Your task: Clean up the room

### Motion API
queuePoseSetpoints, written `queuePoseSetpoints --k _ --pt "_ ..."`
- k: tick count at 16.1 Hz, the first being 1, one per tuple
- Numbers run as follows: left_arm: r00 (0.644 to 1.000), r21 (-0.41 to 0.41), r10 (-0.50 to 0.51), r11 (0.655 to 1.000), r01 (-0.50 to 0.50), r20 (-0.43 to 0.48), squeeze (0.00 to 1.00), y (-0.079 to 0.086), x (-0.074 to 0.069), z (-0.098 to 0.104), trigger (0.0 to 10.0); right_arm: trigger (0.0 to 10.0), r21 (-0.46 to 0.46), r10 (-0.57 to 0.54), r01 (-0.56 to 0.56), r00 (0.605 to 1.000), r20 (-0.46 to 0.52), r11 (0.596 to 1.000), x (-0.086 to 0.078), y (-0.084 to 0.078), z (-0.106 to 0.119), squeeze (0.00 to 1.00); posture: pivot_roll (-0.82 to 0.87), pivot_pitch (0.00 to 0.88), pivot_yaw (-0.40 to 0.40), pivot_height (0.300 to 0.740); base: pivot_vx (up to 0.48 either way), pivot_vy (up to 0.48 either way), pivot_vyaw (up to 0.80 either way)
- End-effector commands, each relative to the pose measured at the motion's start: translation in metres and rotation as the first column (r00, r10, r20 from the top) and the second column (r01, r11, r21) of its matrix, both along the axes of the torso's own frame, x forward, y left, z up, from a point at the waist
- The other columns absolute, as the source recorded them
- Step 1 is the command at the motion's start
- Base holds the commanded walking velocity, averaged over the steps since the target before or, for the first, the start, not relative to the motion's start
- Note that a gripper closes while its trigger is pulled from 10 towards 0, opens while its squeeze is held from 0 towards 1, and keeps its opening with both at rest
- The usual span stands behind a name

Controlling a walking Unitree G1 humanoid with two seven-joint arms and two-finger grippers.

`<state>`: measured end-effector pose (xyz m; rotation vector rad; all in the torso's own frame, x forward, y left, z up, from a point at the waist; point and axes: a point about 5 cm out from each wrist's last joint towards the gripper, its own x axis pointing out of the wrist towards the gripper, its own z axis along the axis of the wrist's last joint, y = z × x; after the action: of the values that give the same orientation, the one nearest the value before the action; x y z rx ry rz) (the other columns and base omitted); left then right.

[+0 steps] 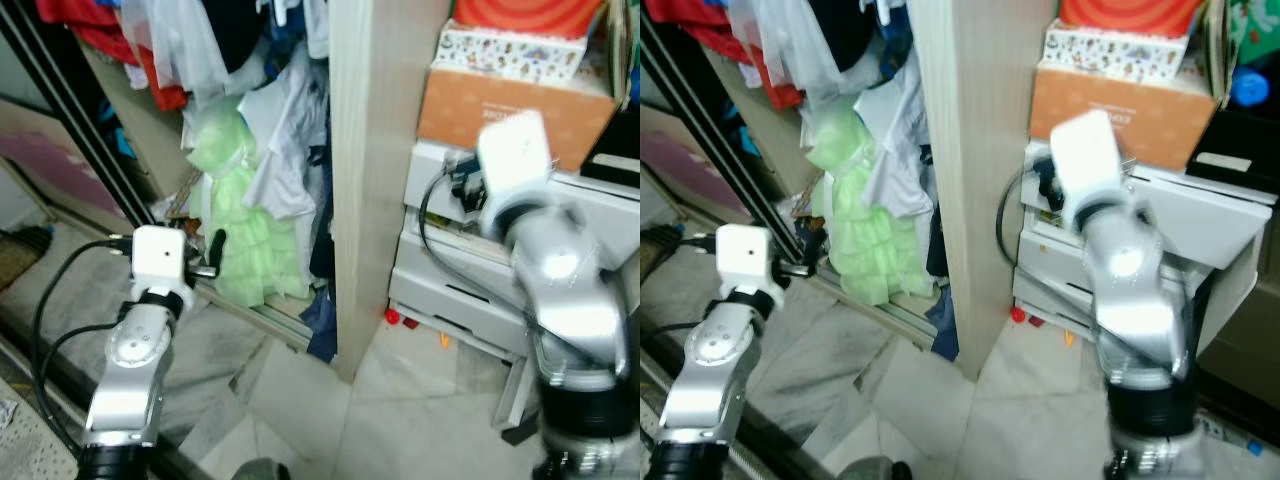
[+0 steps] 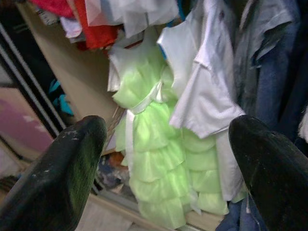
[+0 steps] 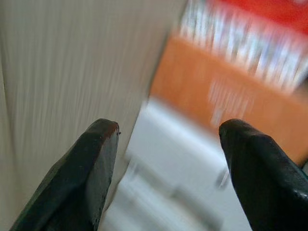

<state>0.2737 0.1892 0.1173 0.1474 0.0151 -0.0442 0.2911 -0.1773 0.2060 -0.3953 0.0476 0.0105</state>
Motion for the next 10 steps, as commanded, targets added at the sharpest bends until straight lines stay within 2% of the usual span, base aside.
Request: queuePoseSetpoints --k 1,2,3,4,6,7,10 --pt "1.0 0.003 0.013 1.0 -0.013 -0.022 0.0 0.002 -0.005 -0.005 10.0 10.0 0.03 -0.075 0.08 0.99 -0.117 0.996 -0.005 -0.013 -0.029 0.0 -0.07 0.0 0.102 0.74 0.0 0.0 0.0" --pt "1.0 0.002 0.011 1.0 -0.011 -0.024 0.0 0.001 -0.005 -0.005 10.0 10.0 0.027 -0.082 0.087 0.986 -0.146 0.996 -0.007 -0.015 -0.036 0.0 -0.07 0.0 0.101 0.74 0.0 0.0 0.0" --pt "0.999 0.003 0.003 1.0 -0.002 -0.034 0.0 0.0 -0.01 -0.009 10.0 10.0 -0.009 -0.083 0.083 0.975 -0.207 0.996 -0.019 -0.017 -0.062 0.0 -0.07 0.0 0.098 0.74 0.0 0.0 0.0" --pt "0.999 0.008 0.0 1.0 0.001 -0.04 0.0 -0.001 -0.011 -0.011 10.0 10.0 -0.004 -0.092 0.093 0.97 -0.223 0.996 -0.024 -0.018 -0.07 0.0 -0.07 0.0 0.098 0.74 0.0 0.0 0.0" --pt "0.998 0.016 -0.018 1.0 0.019 -0.056 0.0 -0.005 -0.013 -0.017 10.0 10.0 0.007 -0.201 0.21 0.943 -0.264 0.978 -0.044 -0.03 -0.099 0.0 -0.07 0.0 0.086 0.74 0.0 0.0 0.0" --pt "0.998 0.007 -0.025 1.0 0.026 -0.054 0.0 -0.007 -0.012 -0.017 10.0 10.0 0.006 -0.234 0.245 0.931 -0.282 0.969 -0.049 -0.035 -0.108 0.0 -0.07 0.0 0.082 0.74 0.0 0.0 0.0" --pt "0.997 -0.014 -0.052 0.999 0.051 -0.059 0.0 -0.011 -0.009 -0.018 10.0 10.0 -0.016 -0.197 0.199 0.95 -0.241 0.98 -0.051 -0.033 -0.11 0.0 -0.08 0.0 0.082 0.74 0.0 0.0 0.0"
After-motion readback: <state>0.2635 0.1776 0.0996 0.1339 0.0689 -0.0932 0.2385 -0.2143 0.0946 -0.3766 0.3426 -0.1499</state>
